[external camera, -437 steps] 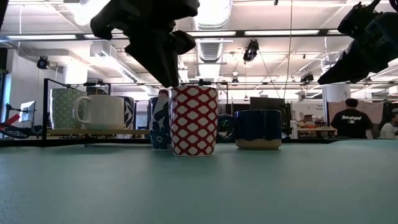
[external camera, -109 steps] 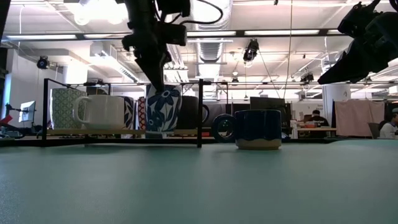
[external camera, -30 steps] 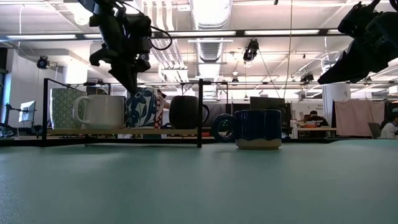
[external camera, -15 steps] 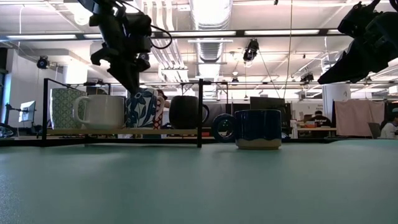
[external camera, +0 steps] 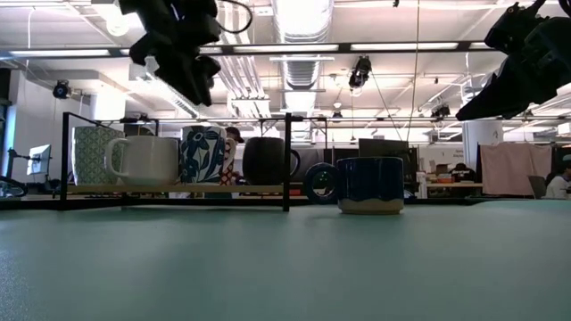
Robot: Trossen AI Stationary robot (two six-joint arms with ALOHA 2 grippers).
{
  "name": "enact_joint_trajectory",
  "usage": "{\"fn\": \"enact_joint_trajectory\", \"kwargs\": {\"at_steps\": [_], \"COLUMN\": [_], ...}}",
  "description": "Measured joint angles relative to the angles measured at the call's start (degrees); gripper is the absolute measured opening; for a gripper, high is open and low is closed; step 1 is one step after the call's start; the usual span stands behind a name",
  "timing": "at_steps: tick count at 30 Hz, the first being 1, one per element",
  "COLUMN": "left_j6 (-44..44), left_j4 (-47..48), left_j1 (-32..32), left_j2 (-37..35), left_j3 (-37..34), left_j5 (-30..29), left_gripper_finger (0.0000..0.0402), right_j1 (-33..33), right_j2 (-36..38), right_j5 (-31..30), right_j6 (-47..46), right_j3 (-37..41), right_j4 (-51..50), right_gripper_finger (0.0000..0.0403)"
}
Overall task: Place coffee mugs
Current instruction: Put the blue mug on the shelf
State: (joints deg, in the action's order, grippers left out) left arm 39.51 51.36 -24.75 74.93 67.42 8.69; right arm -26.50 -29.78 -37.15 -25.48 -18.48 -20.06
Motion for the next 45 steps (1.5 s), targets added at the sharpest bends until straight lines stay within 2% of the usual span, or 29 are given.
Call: {"fn": "enact_joint_trajectory", "kwargs": {"at_steps": [6, 12, 23, 32, 42, 45], "left_j6": [-8.92, -10.12, -10.55, -14.92, -18.68, -19.81], "left_j4": [-7.35, -14.16, -23.93, -29.61, -41.82, -42.84], "left_j1": [8.04, 12.24, 14.27, 14.99, 15.23, 15.27], "left_j2": [3.36, 7.97, 12.96, 16.63, 22.69, 25.10], "left_j3": [-0.35, -0.36, -0.40, -0.40, -0.44, 0.56], "left_j5": [-0.53, -2.66, -2.77, -2.80, -3.61, -3.63], "left_gripper_finger": [0.0143, 0.0143, 0.0143, 0.0143, 0.0143, 0.0143], "right_j1": [0.00, 0.02, 0.02, 0.00, 0.00, 0.01], "right_j2": [0.00, 0.00, 0.00, 0.00, 0.00, 0.00], "right_j5": [0.00, 0.00, 0.00, 0.01, 0.02, 0.01], "right_j6": [-0.01, -0.01, -0.01, -0.01, -0.01, 0.00], "right_j3": [0.00, 0.00, 0.00, 0.00, 0.00, 0.00], "right_j4": [-0.01, 0.00, -0.01, -0.01, -0.14, -0.22], "right_gripper_finger": [0.0086, 0.0086, 0.0086, 0.0086, 0.0086, 0.0086]}}
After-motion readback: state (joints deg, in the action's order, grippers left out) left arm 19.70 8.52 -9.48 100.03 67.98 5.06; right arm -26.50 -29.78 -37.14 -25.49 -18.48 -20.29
